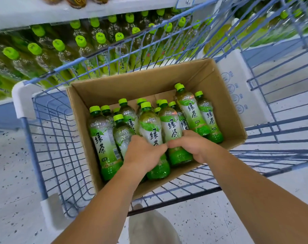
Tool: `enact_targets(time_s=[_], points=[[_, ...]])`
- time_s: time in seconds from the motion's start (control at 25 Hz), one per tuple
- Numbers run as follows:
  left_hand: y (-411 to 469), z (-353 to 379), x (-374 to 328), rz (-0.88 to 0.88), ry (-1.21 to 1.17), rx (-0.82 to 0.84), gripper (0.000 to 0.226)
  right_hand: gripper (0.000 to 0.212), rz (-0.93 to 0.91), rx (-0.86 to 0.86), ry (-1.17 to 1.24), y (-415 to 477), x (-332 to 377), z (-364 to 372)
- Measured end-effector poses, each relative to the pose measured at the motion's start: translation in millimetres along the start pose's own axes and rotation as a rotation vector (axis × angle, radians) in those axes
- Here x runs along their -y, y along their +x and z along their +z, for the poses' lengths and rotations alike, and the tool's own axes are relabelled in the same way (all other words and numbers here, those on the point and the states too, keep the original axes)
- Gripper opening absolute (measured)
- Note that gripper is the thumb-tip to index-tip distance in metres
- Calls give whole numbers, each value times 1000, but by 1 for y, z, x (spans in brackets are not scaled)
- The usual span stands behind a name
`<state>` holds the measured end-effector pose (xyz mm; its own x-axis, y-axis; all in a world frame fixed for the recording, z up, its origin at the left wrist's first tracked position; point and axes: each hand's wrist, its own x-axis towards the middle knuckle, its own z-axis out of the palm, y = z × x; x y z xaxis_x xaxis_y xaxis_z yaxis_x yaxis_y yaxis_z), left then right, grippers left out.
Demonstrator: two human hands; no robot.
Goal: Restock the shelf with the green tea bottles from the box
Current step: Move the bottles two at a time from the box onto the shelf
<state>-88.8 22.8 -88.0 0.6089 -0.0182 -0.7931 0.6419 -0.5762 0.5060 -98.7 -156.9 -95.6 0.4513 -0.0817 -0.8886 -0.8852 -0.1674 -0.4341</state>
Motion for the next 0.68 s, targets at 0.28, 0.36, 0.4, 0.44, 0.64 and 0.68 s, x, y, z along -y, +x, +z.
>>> enact_targets(time_s=[0.28,0.36,0.4,0.44,0.64,0.68], points=[[-51,-56,17,115,-64,-61,59,43,-172,-214,19,-48,12,48],[-63,-75,23,141,-90,-91,55,33,-235,-262,11,-66,17,66],[-68,-85,26,162,-129,-104,53,32,-259,-275,5,-75,21,74],[-73,-96,29,188,-181,-114,48,32,-277,-280,-4,-86,27,82],[-113,-171,39,230,-231,-139,53,34,-349,-299,-54,-149,66,122],[-122,-186,42,236,-224,-142,58,35,-367,-300,-57,-161,74,132]])
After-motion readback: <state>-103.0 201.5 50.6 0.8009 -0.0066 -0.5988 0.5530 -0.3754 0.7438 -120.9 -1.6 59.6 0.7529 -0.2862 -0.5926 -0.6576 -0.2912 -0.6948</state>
